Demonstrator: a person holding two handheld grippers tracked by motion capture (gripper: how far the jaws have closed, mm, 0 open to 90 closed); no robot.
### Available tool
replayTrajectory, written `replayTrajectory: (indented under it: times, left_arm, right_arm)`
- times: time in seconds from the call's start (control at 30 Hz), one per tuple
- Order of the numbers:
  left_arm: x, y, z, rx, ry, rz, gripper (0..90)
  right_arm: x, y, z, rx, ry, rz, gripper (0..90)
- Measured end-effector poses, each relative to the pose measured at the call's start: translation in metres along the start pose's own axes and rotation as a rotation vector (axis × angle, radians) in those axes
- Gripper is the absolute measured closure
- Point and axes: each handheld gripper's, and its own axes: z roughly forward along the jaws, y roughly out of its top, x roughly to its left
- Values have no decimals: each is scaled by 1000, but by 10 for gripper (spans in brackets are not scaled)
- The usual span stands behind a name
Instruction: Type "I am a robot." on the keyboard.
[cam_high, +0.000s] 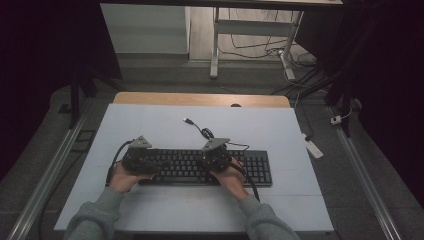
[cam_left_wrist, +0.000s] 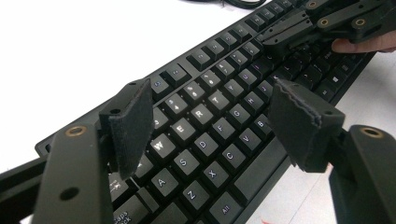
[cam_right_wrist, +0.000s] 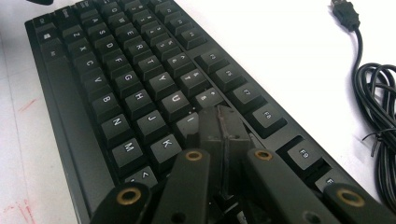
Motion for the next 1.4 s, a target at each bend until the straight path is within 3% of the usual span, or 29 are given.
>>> replayTrajectory:
  times: [0.2,0.43,0.97,1.2,1.4]
  left_arm:
    - [0,0,1,2,1,2,313]
    - [0,0,-1,0,3,5,313]
    - [0,0,-1,-3,11,5,314]
    - [0,0,-1,-1,16,3,313]
    - [0,0,0,-4,21,5,314]
  right_arm:
    - [0,-1,2,10,-1,2,895]
    - [0,0,-1,-18,3,8,896]
    - [-6,-9,-33,-95,-10,50,892]
    - [-12,-22,-56,-136,-21,102,674]
    - [-15,-41,-77,-144,-62,119,557]
